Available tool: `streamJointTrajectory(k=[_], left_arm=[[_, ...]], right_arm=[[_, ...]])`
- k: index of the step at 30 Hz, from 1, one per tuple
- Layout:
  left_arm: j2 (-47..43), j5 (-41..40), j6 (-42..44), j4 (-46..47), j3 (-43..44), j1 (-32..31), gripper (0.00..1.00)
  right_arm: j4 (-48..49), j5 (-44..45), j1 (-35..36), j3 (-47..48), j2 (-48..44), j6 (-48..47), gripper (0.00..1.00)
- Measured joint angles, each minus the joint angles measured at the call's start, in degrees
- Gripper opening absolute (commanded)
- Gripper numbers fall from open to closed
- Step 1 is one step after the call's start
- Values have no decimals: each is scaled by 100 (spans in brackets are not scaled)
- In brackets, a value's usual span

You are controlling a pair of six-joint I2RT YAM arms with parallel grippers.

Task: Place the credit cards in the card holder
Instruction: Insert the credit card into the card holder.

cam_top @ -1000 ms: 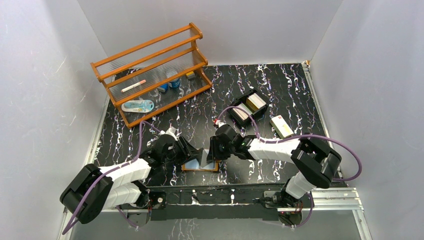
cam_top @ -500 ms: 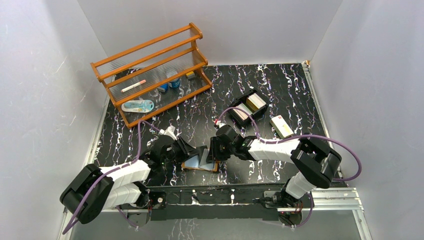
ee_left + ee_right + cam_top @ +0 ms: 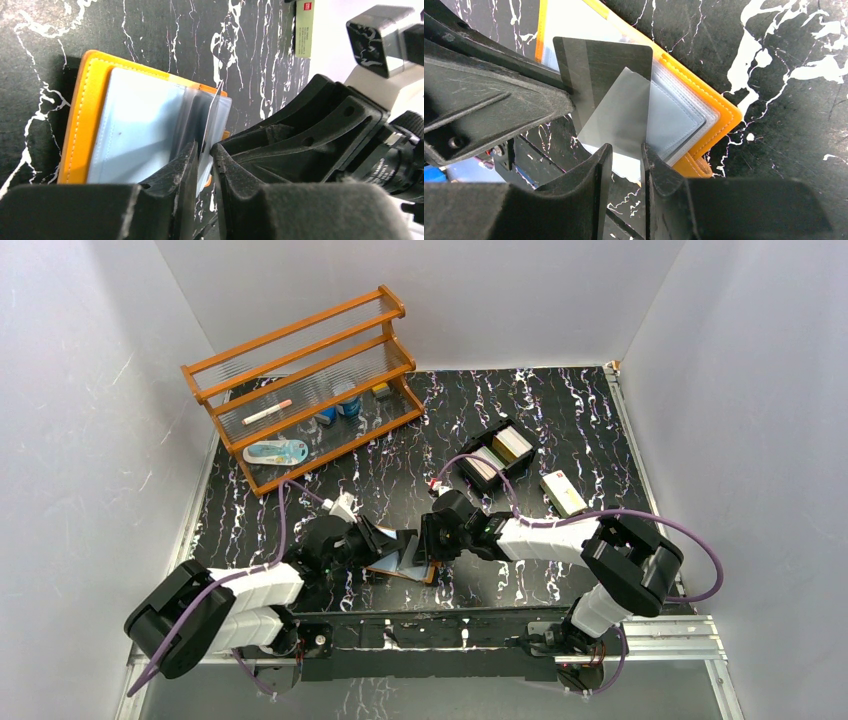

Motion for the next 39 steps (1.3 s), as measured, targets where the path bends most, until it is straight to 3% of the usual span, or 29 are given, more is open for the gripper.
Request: streamJointTrajectory(k=[3,7,16,29,39], left_arm=[[98,-9,74,90,0,-42,0],[81,-42,142,-15,2,-61,0],[-590,-31,527,-1320,249,-103,0],[-74,455,988,-1738,595,-101,0],[63,658,1497,-2144,870,-101,0]], right_arm=[[-2,2,-2,0,0,0,35],[-22,35,-2,-2,-17,-4,35],[-260,214,-70,-195,-361,-101,36],[-446,396,-245,-271,-531,-184,35],[-461,455,-348,-380,-522,-219,28]])
